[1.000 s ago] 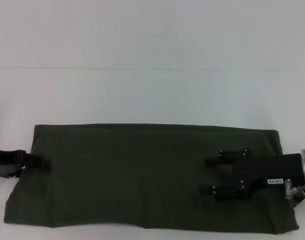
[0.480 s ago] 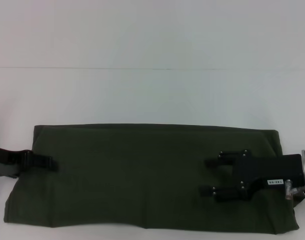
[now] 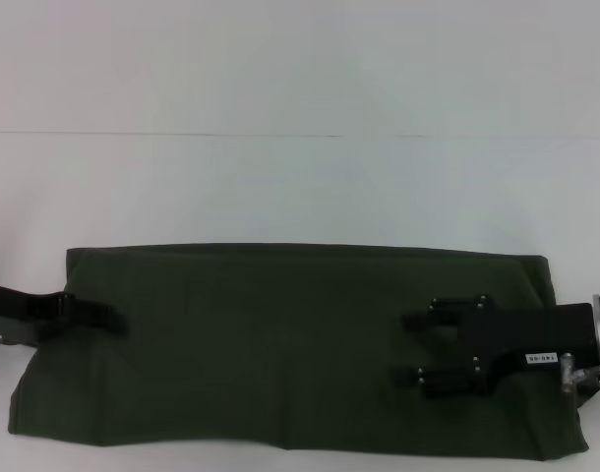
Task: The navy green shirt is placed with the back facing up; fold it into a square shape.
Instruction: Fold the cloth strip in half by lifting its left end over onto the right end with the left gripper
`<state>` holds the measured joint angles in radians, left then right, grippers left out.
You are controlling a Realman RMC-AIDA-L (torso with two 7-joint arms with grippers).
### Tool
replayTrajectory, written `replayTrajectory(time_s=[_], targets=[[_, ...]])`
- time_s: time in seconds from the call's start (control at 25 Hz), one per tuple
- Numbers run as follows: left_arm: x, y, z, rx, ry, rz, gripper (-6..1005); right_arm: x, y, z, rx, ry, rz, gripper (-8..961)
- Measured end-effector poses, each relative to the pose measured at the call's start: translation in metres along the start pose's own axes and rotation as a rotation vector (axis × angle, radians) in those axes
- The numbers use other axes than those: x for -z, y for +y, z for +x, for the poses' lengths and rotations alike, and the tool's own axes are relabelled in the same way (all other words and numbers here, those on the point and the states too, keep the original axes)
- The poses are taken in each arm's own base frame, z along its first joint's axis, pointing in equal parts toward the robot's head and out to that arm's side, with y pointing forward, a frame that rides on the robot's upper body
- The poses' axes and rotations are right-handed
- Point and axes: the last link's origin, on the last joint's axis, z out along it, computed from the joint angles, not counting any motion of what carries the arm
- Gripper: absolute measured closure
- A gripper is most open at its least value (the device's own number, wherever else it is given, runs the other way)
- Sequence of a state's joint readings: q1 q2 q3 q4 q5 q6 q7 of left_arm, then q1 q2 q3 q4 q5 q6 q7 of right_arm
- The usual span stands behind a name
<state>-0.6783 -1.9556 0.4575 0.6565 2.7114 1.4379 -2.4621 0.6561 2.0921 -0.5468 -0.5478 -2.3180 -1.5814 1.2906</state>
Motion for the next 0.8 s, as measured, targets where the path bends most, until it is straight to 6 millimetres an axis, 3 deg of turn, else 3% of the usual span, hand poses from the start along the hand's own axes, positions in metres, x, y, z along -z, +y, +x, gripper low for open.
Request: replayTrajectory(time_s=[0.8], targets=[[-0.008,0.012,0.004,-0.004,-0.021,-0.018,174,0.0,0.0,-0.001,-0.002,0.004,-0.005,121]])
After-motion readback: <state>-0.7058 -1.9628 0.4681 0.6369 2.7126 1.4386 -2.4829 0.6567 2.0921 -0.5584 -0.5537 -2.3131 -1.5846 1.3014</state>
